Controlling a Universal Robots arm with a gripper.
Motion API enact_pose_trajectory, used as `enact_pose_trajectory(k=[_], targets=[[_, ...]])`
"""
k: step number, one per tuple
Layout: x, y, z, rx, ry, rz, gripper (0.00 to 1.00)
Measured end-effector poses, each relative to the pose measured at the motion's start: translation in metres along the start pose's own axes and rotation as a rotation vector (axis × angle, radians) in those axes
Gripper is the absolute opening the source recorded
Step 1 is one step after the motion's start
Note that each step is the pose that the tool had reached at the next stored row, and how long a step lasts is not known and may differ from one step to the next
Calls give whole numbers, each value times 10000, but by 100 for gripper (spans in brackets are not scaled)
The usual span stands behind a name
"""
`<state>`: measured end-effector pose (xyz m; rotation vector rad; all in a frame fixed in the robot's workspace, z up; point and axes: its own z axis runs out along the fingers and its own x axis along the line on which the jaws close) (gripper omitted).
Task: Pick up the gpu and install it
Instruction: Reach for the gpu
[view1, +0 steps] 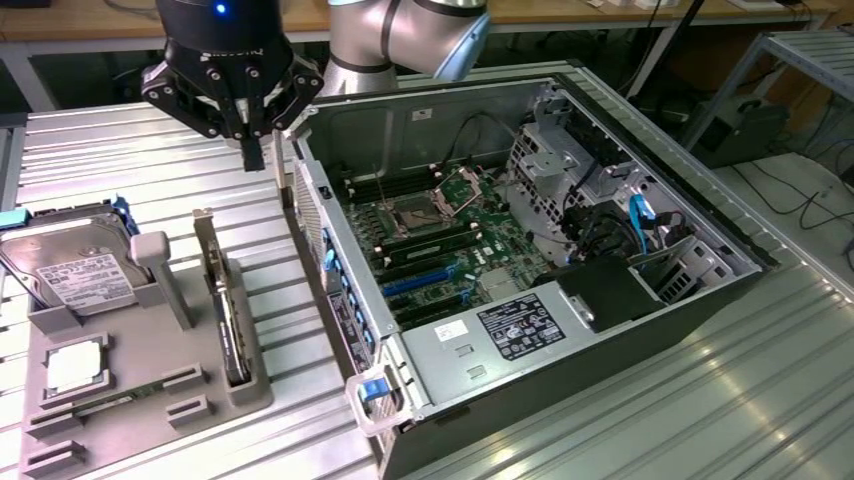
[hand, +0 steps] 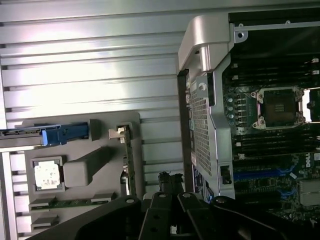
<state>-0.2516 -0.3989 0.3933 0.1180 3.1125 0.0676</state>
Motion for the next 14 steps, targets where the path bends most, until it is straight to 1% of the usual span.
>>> enact_pose_trajectory(k=[14], targets=[[78, -6, -2, 0, 0, 0, 11]])
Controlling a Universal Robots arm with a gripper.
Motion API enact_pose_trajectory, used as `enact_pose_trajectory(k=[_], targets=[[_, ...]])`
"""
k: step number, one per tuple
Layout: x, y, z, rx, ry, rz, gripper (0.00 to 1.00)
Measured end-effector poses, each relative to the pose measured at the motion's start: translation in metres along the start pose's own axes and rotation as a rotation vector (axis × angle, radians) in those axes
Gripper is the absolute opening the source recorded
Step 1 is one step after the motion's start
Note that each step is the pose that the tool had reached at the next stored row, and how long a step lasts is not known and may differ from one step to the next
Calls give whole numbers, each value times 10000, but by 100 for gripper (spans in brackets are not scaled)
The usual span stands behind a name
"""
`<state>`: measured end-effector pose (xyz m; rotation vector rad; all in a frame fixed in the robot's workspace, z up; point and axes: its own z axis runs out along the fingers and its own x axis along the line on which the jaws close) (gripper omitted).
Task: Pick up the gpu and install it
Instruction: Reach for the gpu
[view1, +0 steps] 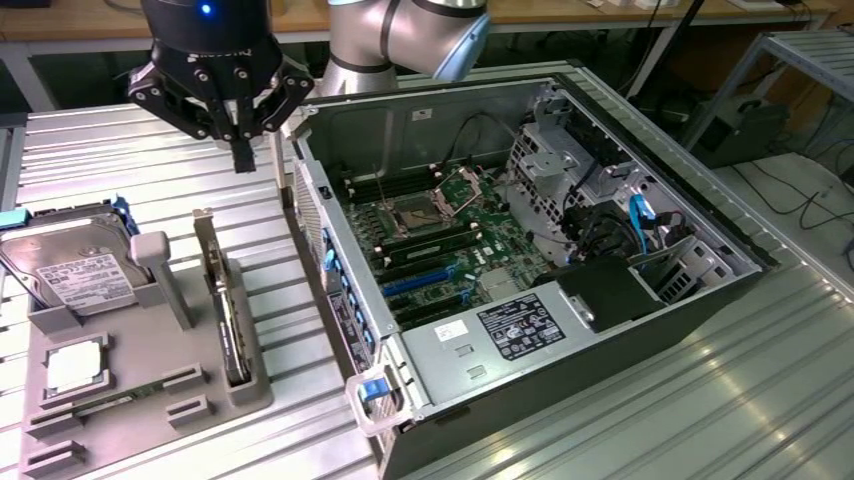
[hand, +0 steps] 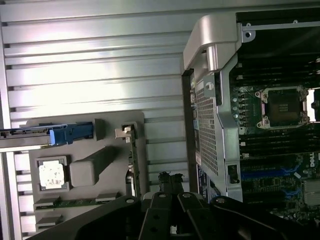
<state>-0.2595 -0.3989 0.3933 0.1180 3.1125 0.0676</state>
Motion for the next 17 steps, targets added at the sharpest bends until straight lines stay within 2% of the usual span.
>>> enact_pose_trajectory(k=[17], targets=[[86, -6, -2, 0, 0, 1, 11]])
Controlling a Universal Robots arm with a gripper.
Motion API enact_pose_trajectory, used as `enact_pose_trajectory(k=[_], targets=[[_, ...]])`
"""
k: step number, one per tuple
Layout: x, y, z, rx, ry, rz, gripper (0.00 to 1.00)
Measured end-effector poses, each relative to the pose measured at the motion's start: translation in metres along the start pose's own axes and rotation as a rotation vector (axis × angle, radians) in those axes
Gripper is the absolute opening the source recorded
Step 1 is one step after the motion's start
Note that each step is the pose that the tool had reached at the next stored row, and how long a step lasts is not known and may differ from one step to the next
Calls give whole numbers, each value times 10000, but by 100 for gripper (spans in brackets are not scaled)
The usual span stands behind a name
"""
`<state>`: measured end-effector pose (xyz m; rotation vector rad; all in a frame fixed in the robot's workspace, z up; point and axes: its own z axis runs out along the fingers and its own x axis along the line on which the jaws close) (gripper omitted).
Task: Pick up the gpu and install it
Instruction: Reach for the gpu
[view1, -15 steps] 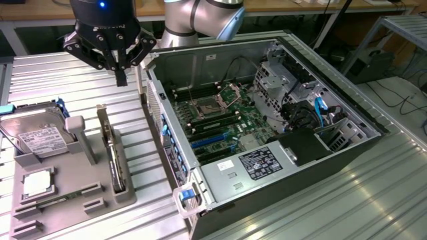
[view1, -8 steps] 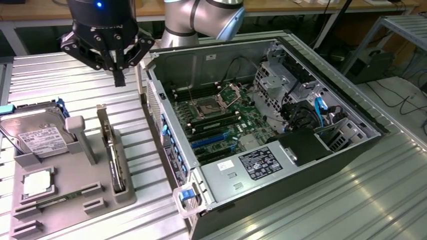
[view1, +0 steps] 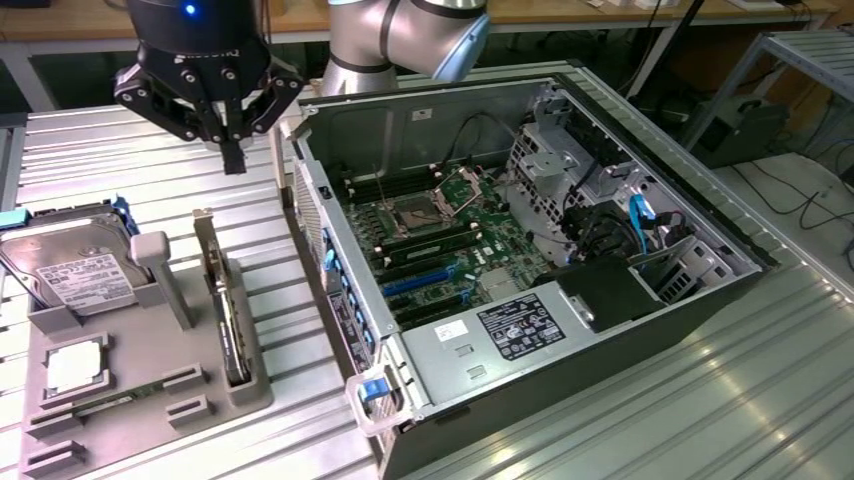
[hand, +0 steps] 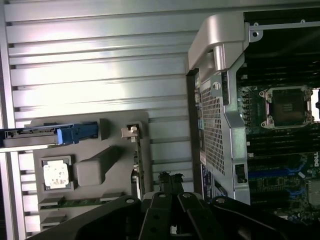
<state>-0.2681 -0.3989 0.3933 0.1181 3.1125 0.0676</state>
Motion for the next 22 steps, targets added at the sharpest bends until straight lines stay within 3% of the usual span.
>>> enact_pose_trajectory(k=[22], targets=[[230, -23, -7, 0, 0, -1, 11]])
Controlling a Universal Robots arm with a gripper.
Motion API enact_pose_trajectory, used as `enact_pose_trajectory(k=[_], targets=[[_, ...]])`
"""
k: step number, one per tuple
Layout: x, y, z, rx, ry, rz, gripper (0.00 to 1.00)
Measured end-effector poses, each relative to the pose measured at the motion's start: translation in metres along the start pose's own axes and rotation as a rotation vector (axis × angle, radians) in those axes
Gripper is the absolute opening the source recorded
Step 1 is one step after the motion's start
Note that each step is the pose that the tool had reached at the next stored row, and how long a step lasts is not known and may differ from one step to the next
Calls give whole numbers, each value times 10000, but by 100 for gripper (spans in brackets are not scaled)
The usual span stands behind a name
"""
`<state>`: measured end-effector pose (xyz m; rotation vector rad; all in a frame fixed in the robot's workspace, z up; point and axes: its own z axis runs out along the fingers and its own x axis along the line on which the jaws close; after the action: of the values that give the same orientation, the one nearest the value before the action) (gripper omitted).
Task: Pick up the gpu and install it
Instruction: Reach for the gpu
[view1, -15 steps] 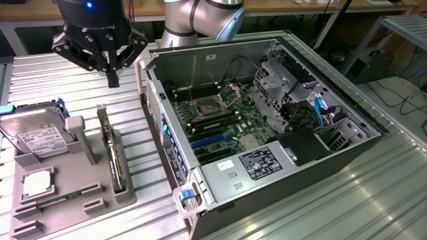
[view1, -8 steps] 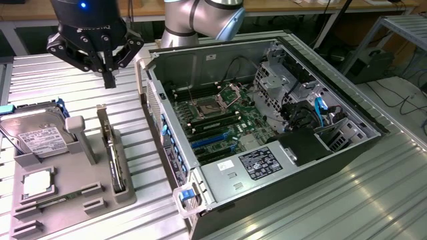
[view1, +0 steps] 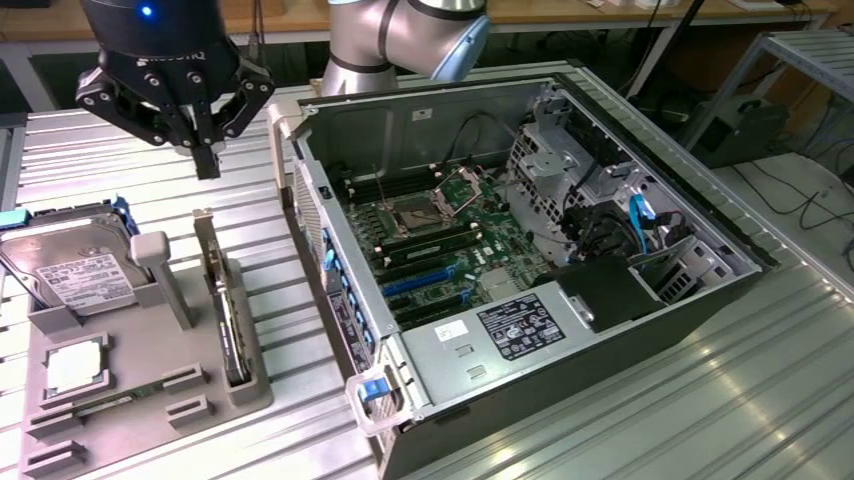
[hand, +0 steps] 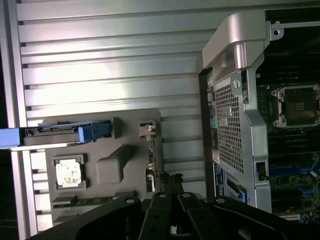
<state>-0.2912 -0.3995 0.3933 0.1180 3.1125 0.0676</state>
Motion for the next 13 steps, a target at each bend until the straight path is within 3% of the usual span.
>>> enact_pose_trajectory(k=[13], targets=[[152, -20, -5, 0, 0, -1, 11]])
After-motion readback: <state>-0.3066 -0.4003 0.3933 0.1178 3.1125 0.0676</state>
